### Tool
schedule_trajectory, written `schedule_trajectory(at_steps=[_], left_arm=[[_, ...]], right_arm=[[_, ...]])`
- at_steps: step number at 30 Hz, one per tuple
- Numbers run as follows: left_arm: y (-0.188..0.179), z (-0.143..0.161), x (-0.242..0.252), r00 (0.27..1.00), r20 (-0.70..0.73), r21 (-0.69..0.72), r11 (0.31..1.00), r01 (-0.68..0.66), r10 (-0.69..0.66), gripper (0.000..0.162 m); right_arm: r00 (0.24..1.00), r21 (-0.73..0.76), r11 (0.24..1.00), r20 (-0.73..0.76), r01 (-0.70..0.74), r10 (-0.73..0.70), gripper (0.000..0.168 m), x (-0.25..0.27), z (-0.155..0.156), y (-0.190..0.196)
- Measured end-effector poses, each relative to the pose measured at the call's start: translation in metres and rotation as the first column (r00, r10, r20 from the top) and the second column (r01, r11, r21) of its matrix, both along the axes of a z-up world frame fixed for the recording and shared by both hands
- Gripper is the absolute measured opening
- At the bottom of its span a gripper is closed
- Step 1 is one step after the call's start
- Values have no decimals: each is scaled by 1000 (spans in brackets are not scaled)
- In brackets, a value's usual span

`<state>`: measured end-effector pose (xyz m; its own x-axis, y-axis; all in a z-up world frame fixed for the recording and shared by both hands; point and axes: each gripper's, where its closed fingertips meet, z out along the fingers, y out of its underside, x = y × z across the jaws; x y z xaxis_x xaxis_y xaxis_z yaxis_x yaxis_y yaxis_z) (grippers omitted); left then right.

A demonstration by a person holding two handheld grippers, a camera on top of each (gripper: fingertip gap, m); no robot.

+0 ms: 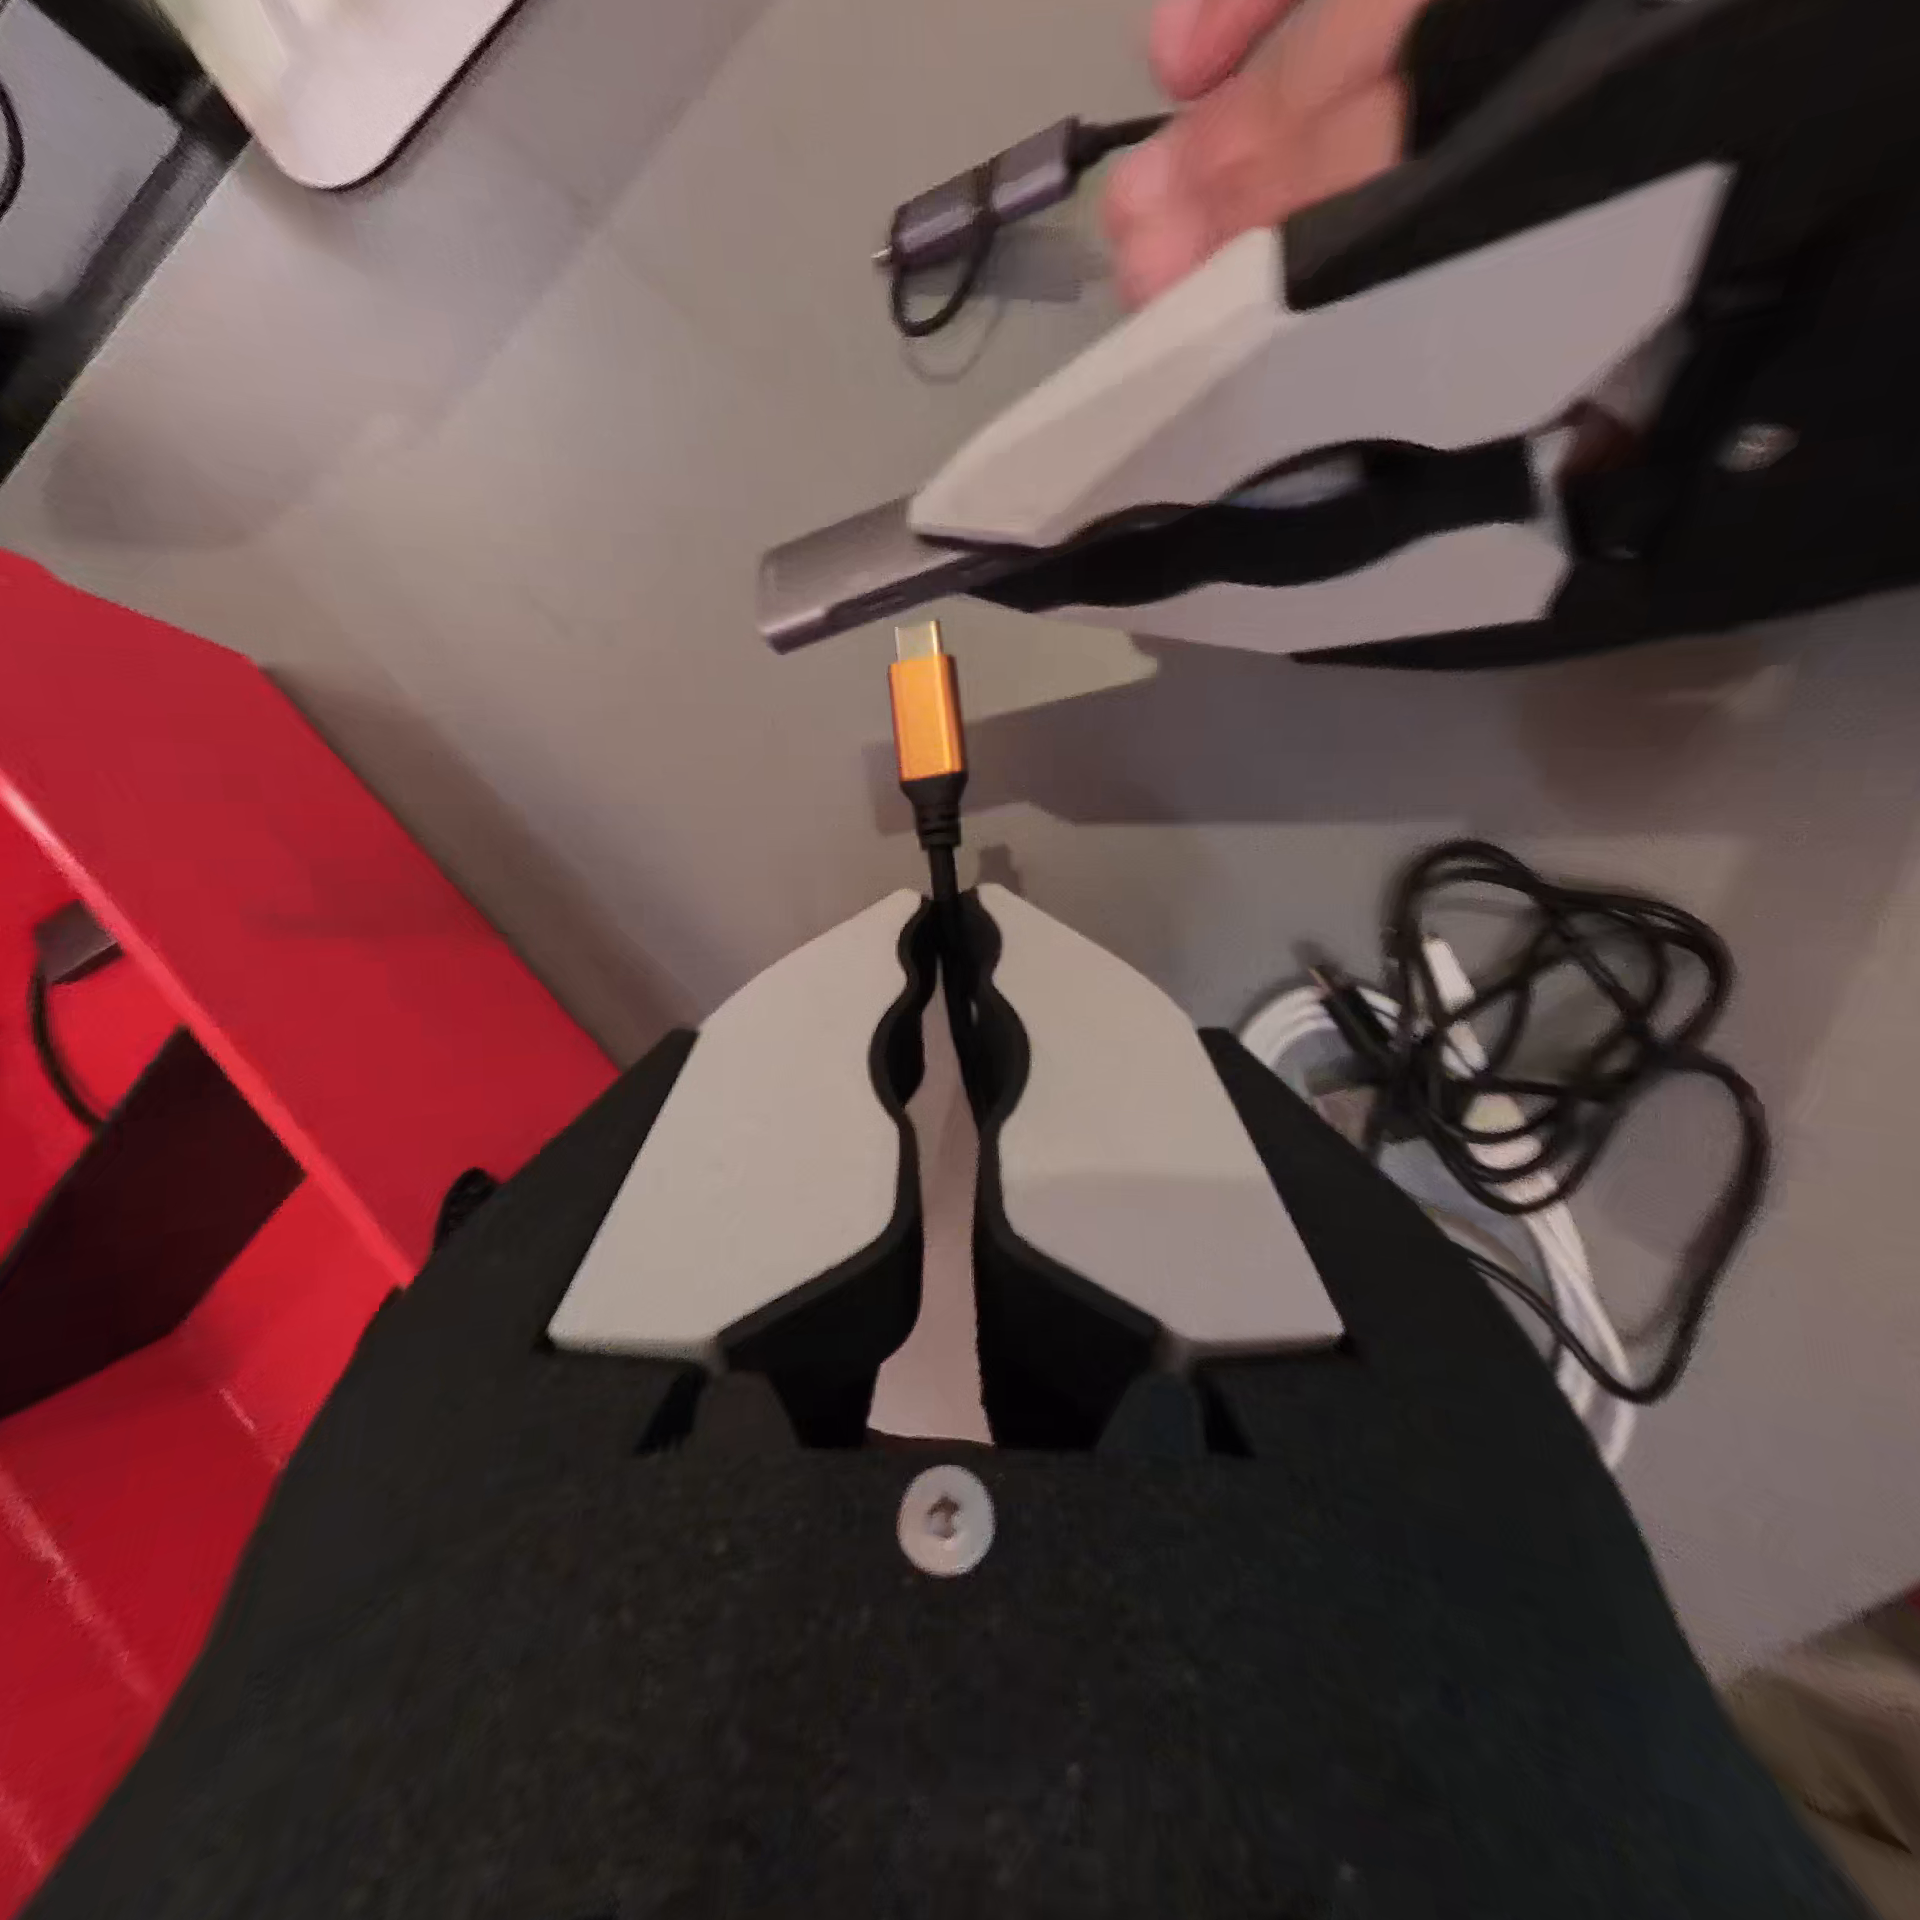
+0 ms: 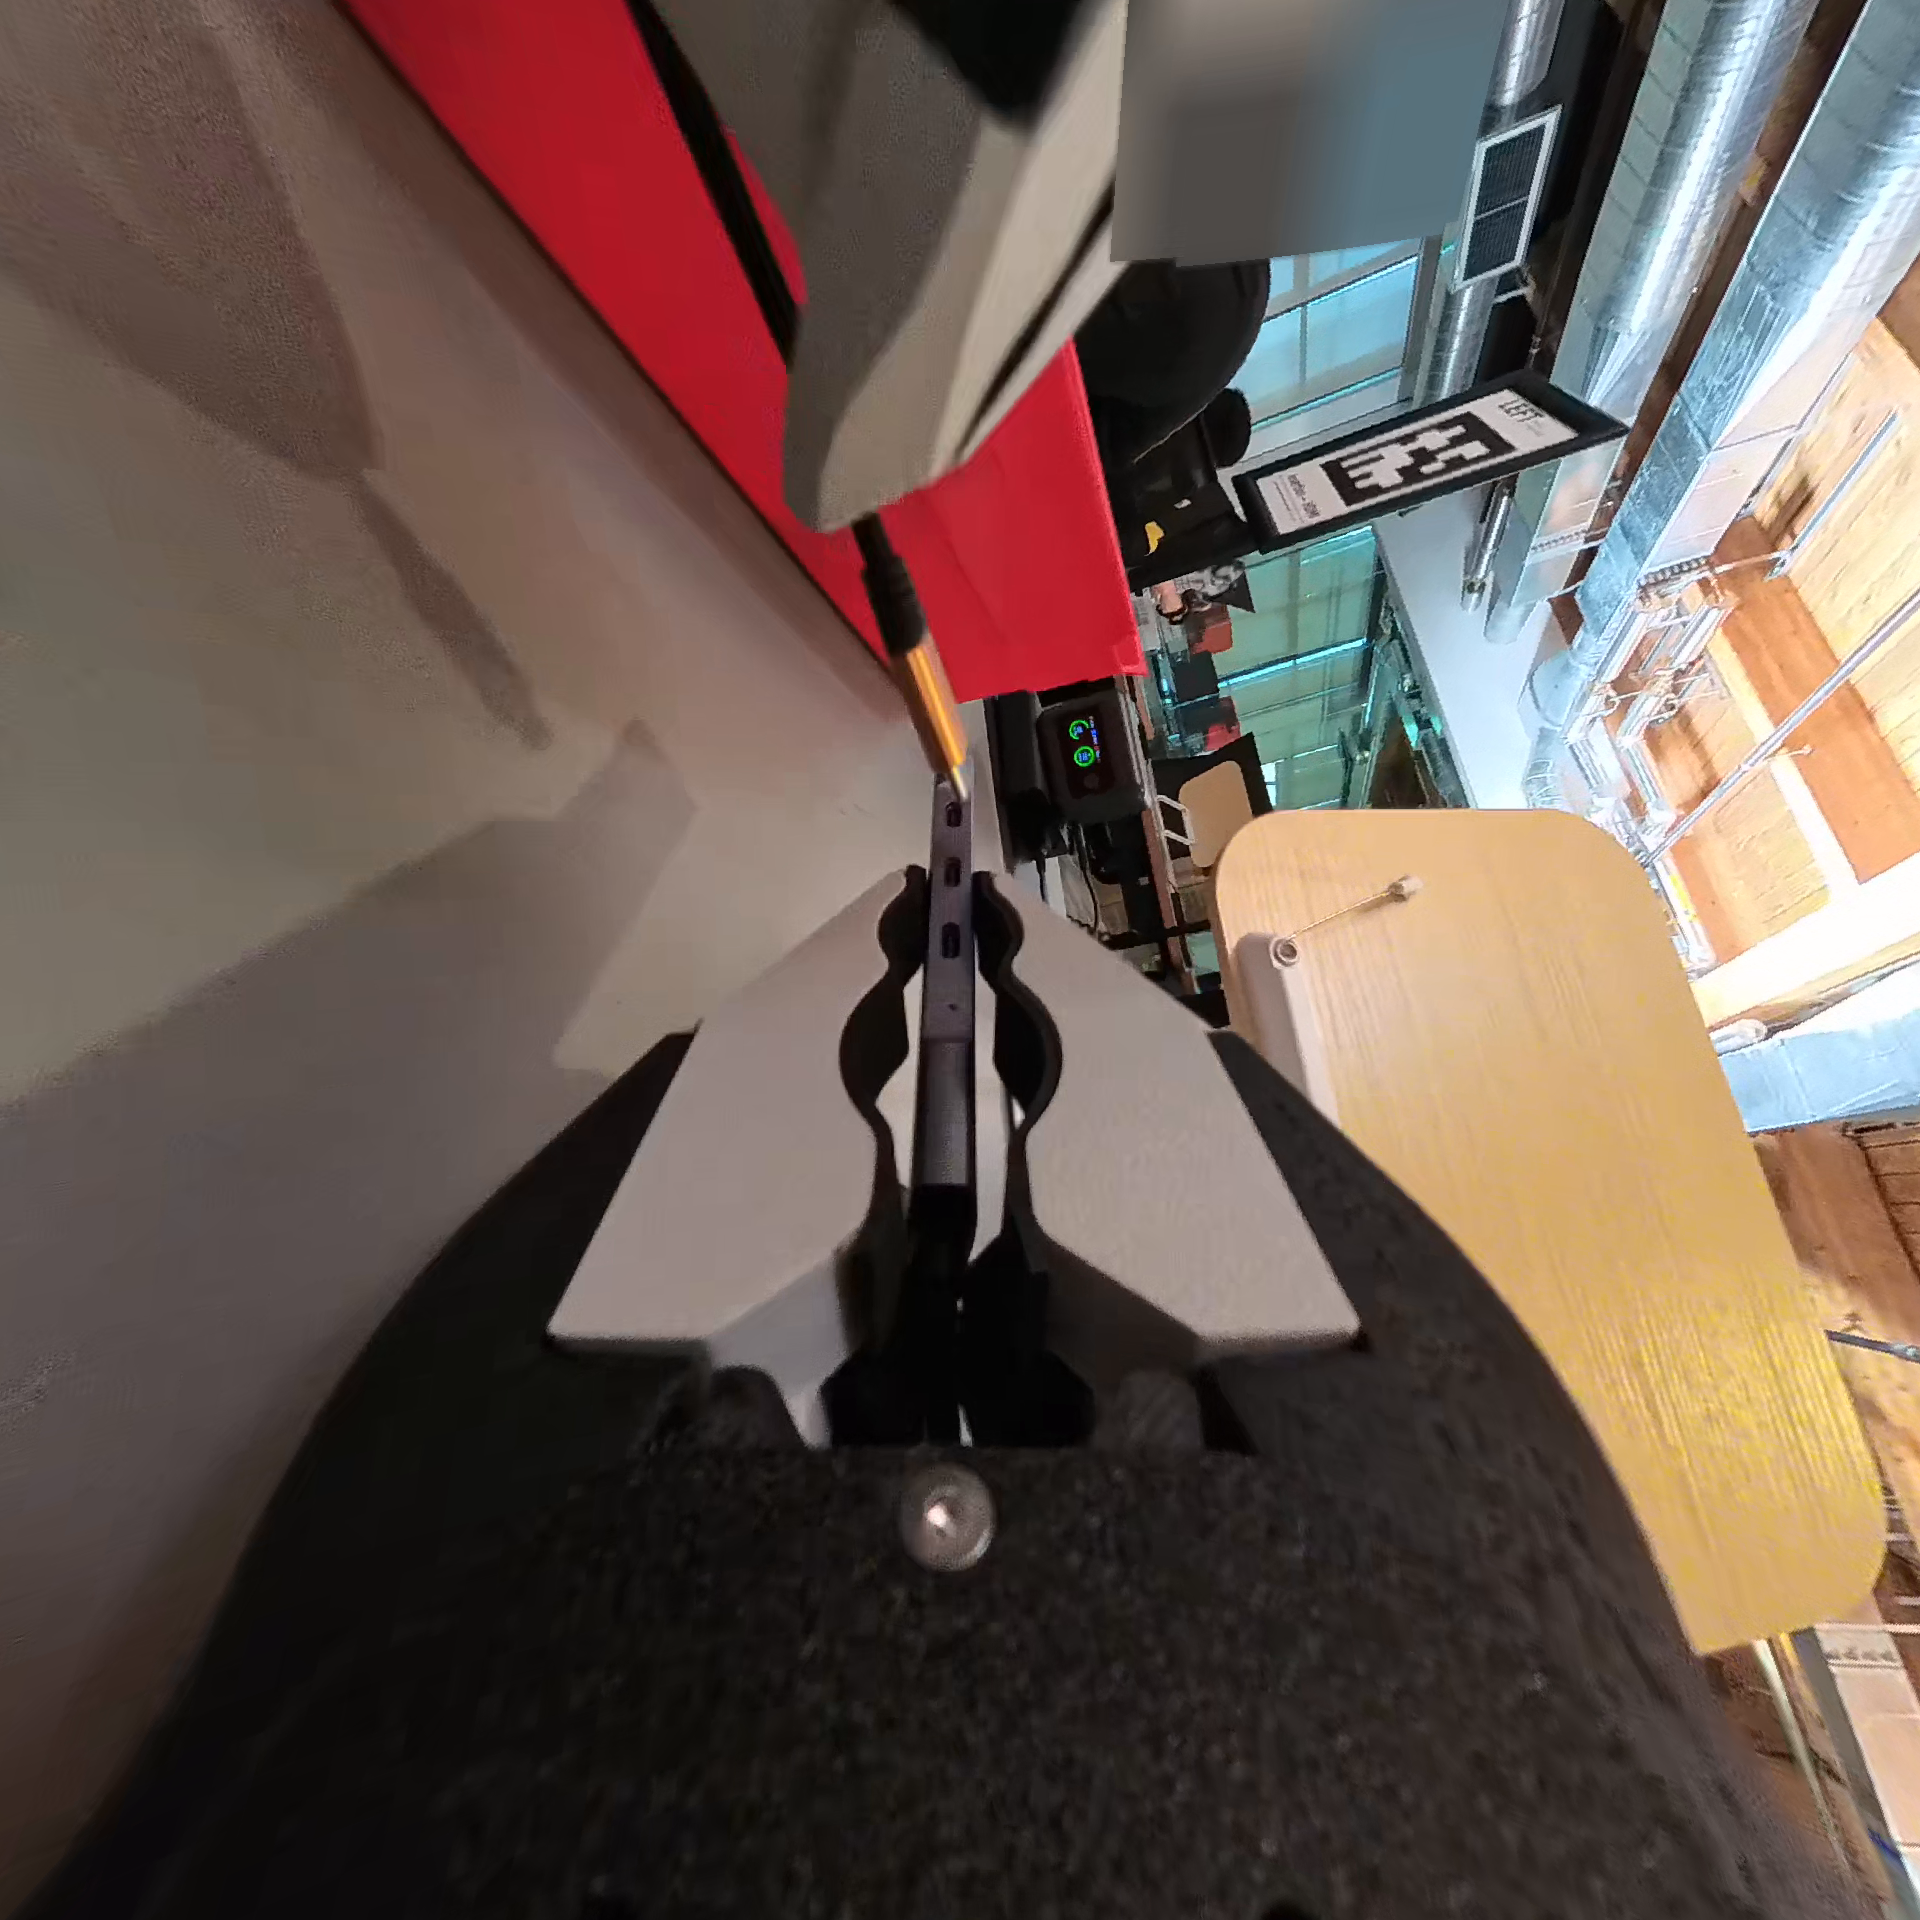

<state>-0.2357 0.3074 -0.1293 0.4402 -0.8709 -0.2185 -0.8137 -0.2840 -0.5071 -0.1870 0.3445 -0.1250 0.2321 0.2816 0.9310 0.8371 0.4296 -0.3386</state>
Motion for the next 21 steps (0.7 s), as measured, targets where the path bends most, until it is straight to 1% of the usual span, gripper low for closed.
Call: schedule_trajectory(at_steps=[2,9,15,17,19,21], left_arm=[[8,-3,0,1000,-13,-13,1000,-18,18,4],[9,-9,-2,1000,-21,-52,999,-1,0,4],[9,-14,-3,1000,-14,-66,998,3,-4,3],[8,-16,-2,1000,-6,-72,997,7,-8,3],[9,-16,-1,1000,0,-74,997,6,-6,4],[9,-16,-2,1000,-3,-72,997,9,-9,4]], right_arm=[[1000,16,1000,24,14,-15,8,1,0,1],[993,64,998,115,12,-20,8,-4,-4,-1],[991,80,996,125,27,-37,8,-3,-2,1],[990,82,997,138,6,-17,8,-6,-4,-2],[986,89,996,165,14,-29,8,-7,-6,-1],[986,88,996,162,11,-25,8,-8,-6,-2]])
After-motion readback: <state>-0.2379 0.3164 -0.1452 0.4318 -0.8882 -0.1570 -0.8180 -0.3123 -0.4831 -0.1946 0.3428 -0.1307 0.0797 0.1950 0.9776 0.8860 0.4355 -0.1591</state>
